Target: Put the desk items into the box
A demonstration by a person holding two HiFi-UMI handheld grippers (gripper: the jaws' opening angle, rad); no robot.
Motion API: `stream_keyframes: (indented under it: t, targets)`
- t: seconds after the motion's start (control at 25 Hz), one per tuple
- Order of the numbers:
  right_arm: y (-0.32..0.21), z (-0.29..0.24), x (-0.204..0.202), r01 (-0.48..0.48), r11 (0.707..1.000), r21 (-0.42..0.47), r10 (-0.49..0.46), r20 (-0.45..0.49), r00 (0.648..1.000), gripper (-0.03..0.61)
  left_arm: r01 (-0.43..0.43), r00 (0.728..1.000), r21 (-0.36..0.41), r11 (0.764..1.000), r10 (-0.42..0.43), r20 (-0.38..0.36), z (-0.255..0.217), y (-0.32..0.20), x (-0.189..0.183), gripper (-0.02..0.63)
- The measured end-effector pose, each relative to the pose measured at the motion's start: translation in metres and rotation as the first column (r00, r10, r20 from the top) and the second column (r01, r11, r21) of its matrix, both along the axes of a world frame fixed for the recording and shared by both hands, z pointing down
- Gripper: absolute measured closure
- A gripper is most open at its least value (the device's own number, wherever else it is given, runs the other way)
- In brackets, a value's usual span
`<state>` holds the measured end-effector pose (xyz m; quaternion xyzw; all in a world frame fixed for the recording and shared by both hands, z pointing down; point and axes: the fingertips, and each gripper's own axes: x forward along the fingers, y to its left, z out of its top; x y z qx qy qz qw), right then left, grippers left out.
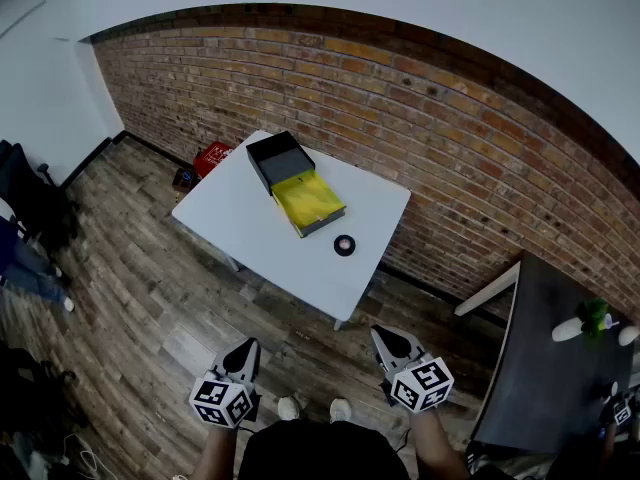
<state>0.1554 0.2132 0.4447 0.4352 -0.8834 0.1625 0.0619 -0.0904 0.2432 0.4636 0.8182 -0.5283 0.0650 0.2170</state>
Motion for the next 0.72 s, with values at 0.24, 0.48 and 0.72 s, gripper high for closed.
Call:
stream_keyframes:
  t: [0.24, 0.48, 0.72]
  targets:
    - [-0.003, 0.0, 0.003, -0.033, 0.999, 0.003, 0.033, -0.006, 0.999, 0.557, -0.002, 1.0, 0.015, 1.0, 0.002, 0.002, -0.004, -0.007, -0.009, 0.6]
    - [-0.002, 0.001, -0.005, -0.041, 0.999, -0.001, 0.041, -0.012, 0.999, 0.557, -0.01, 1.0, 0.006, 1.0, 0.01, -0.005, -0.001, -0.007, -0.016, 0.6]
    - [-0.004, 0.002, -0.009, -0.07, 0.998, -0.004, 0.07, 0.01, 0.998, 0.557, -0.024, 1.0, 0.014, 1.0, 0.025, -0.016, 0.0, -0.014, -0.024, 0.6]
